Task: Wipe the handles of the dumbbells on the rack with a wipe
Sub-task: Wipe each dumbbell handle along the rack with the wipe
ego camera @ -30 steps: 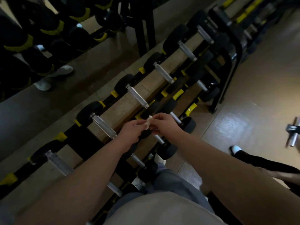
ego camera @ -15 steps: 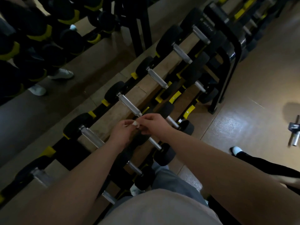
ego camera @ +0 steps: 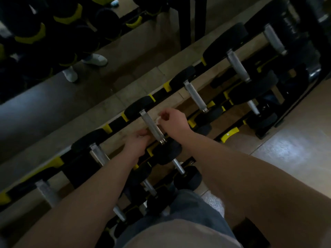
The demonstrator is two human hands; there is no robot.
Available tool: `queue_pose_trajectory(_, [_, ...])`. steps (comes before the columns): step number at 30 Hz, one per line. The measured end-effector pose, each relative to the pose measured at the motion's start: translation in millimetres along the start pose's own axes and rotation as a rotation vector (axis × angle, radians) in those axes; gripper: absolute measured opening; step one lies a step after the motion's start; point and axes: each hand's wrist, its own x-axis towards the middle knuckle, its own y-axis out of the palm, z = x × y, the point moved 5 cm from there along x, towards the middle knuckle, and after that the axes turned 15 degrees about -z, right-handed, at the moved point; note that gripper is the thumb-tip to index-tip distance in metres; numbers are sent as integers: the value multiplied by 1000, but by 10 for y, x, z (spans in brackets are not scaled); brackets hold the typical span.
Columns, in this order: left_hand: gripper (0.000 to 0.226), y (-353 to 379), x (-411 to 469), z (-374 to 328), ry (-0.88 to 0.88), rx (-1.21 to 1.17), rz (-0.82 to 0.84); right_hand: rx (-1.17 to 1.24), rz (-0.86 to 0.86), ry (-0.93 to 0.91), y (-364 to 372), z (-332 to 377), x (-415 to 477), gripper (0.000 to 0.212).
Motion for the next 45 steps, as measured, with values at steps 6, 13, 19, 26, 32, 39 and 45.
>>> queue_pose_trajectory(6, [36,111,-33,87,-39,-8,64,-298,129,-236,315,153,26,16])
queue_pose_trajectory(13, [38,-16,-14,129,4,33,142,-536,282,-313,323,-133,-281,8])
queue_pose_trajectory(19, [33,-85,33,166,-45,30,123,-336,42,-306,427,200,-110,11])
queue_pose_trajectory(26, [22,-99,230,162,-68,-38,50,-418,113,-296,447,401,98,17])
queue_pose_trajectory(32, [38,-15,263,79,-39,-27,91,-581,356,-315,350,-70,-147,7])
queue_pose_trajectory(39, [38,40,302,72,-81,-78,95,-288,34,-190,379,319,121,17])
queue_pose_trajectory(45, [36,-7,363,3,-52,-23,108,-421,220,-257,347,327,69,18])
